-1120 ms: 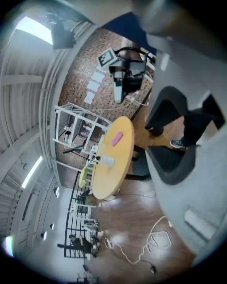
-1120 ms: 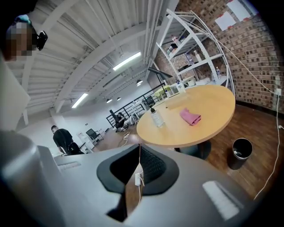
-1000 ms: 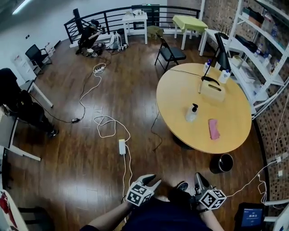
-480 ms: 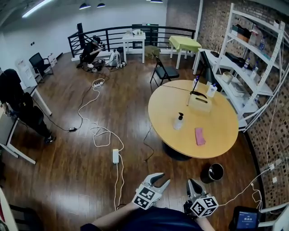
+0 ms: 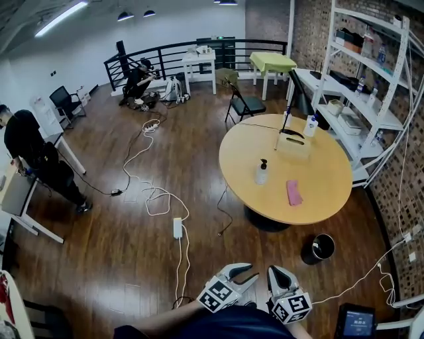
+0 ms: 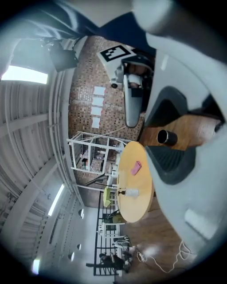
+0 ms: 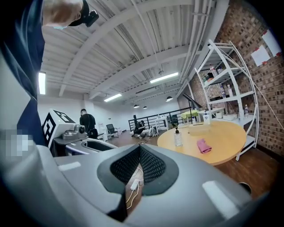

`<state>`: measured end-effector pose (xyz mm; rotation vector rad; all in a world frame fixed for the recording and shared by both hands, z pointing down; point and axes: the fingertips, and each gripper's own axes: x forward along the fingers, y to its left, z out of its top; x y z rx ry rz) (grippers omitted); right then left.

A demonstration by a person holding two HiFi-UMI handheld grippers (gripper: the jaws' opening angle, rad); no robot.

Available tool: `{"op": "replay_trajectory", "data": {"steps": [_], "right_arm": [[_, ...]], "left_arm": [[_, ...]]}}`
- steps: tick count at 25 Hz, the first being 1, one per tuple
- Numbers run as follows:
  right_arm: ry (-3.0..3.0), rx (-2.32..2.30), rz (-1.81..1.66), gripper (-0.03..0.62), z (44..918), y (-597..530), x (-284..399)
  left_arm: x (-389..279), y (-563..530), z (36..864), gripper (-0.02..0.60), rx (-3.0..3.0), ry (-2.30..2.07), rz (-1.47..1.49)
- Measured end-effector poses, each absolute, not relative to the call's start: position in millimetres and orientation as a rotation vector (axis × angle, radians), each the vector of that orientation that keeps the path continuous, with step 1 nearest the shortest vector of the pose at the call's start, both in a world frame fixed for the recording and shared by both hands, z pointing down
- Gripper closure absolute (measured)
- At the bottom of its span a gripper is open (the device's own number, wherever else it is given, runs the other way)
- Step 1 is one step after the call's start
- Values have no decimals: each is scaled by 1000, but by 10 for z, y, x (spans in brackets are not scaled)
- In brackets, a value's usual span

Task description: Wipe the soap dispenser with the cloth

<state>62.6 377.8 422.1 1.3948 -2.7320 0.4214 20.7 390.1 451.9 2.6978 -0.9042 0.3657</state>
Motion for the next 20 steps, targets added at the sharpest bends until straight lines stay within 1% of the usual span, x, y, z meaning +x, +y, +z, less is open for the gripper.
{"op": "replay_trajectory", "data": {"steps": [7,20], "right_arm": [[-2749,1348,373,583,4203,3825,547],[-2718,1350,332,583,4144,3949,594]], "left_arm": [[95,3909,4530,451,2654,-969,362],[127,3998,4501,456,2630,-957,345]]}}
